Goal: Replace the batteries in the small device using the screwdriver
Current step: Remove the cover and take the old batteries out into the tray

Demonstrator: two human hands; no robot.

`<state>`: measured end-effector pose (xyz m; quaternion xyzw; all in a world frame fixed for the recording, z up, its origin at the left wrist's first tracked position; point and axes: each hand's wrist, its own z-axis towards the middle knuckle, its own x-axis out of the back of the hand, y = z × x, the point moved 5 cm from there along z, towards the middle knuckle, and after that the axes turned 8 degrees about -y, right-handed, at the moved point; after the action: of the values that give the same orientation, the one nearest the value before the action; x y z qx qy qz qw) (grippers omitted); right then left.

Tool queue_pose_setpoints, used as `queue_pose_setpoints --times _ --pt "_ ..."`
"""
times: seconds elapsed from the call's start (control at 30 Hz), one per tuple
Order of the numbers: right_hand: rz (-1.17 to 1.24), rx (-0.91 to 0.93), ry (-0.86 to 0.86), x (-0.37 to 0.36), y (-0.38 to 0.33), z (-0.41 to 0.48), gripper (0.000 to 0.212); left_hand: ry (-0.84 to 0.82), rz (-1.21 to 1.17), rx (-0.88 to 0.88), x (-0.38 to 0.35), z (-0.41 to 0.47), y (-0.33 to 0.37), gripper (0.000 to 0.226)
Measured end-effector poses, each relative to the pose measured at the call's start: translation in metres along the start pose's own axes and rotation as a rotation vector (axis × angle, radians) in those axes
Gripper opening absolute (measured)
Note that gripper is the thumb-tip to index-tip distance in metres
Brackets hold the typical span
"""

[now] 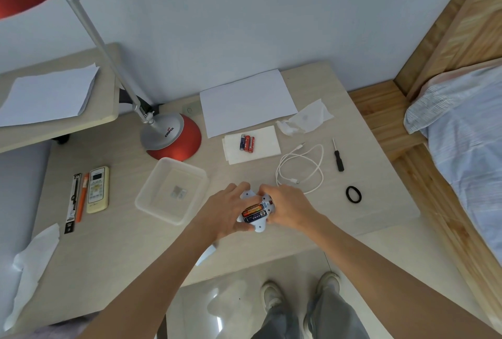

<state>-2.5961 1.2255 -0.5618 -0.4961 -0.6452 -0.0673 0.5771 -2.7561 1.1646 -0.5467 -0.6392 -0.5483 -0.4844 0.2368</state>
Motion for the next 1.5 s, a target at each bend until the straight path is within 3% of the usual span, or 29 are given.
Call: queue_pose_setpoints --times 0.3,0.53,0.67,1.03,1.13,1.2,1.37,1.5 --pt "-0.009 0.010 0.022 0.000 -0.001 0.000 0.049 0.037 -0.073 -0.008 -0.004 -0.002 -0.003 0.072" --pt "0.002 -0.004 0.026 -0.003 0.000 -0.001 0.050 0.256 0.095 0.006 -0.006 -0.013 -0.004 0.034" --pt "0.010 -0.012 0.028 -0.004 0.000 -0.001 0.050 0.355 0.059 0.077 -0.010 -0.009 -0.003 0.022" --pt "0.021 -0.019 0.033 -0.004 0.000 -0.002 0.044 0.453 0.138 0.034 -0.027 0.004 0.010 0.021" --pt "0.020 -0.027 0.020 -0.004 0.001 -0.002 0.040 0.547 0.068 0.059 -0.020 0.003 0.014 0.011" --pt "0.021 -0.019 0.025 -0.003 0.001 -0.003 0.038 0.615 -0.025 0.114 -0.015 -0.002 0.016 0.021" --pt "0.033 -0.009 0.037 -0.004 0.002 -0.004 0.047 0.659 -0.300 0.203 -0.001 -0.032 0.004 0.022" --pt "0.041 -0.014 0.014 -0.006 0.003 -0.004 0.047 0.667 -0.361 0.241 0.014 -0.068 -0.027 0.015"
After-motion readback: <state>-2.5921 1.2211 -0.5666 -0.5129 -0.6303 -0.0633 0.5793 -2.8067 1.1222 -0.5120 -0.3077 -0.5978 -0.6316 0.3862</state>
